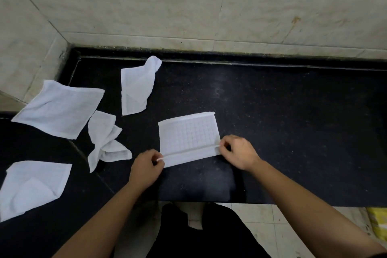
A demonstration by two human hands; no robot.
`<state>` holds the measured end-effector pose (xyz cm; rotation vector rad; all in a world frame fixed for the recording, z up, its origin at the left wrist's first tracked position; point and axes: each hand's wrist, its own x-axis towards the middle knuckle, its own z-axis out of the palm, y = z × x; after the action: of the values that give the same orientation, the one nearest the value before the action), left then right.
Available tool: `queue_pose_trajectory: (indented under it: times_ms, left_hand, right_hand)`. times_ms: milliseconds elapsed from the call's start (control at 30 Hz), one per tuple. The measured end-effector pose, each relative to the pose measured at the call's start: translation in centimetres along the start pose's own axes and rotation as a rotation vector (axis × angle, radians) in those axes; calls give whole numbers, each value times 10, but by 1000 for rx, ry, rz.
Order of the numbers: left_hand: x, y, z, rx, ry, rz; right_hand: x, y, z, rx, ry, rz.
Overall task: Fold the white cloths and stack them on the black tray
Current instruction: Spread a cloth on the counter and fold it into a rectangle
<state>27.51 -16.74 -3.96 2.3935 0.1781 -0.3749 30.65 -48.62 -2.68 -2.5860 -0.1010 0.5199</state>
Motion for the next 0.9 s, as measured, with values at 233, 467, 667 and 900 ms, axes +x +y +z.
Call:
queue_pose_trajectory:
  times_ms: [233, 467, 667, 900]
  left_hand:
    - [74, 17, -17, -326, 158, -232]
    - [113, 19, -9, -201, 191, -193]
    - [113, 14, 4, -73, 287, -127]
    - [96, 11, 37, 463, 130, 442]
  right_hand:
    - [67, -13, -14, 323, 184, 231]
    - [109, -8, -5, 181, 246, 192]
    - [115, -9, 12, 82, 343, 88]
    - [94, -36, 56, -331, 206, -217]
